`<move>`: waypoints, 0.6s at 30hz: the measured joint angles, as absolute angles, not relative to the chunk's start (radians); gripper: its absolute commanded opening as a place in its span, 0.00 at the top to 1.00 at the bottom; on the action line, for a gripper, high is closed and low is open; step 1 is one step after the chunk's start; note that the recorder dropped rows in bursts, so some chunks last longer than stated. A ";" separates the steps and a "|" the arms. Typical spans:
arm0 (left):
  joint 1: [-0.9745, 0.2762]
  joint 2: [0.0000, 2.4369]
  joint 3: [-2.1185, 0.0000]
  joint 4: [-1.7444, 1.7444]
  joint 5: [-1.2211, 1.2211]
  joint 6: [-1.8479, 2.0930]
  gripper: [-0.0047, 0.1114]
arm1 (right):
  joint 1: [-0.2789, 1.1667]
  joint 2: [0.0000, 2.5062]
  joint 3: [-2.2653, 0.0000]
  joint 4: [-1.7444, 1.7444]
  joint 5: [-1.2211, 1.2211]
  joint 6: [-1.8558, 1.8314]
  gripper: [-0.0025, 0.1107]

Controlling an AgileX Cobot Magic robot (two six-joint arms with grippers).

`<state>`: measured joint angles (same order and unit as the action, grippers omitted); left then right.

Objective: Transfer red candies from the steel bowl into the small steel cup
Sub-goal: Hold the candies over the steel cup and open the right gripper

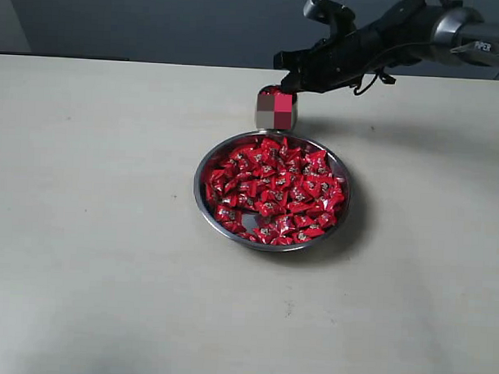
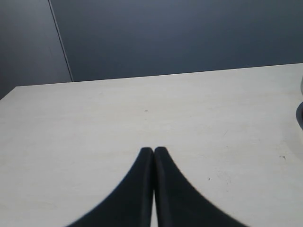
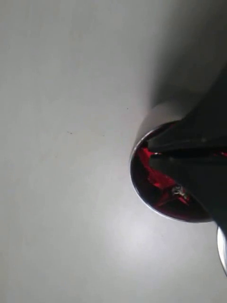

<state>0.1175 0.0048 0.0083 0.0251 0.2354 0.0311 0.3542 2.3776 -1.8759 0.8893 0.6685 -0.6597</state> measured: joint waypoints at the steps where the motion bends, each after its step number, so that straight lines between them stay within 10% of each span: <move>1: 0.117 0.005 0.008 0.025 0.235 0.031 0.96 | 0.354 2.378 -1.876 0.894 0.668 -0.664 0.99; 11: 0.117 0.005 0.008 0.025 0.235 0.031 0.96 | 0.354 2.380 -1.876 0.925 0.684 -0.707 0.64; 18: 0.117 0.005 0.008 0.025 0.235 0.031 0.96 | 0.354 2.357 -1.876 0.927 0.695 -0.707 0.64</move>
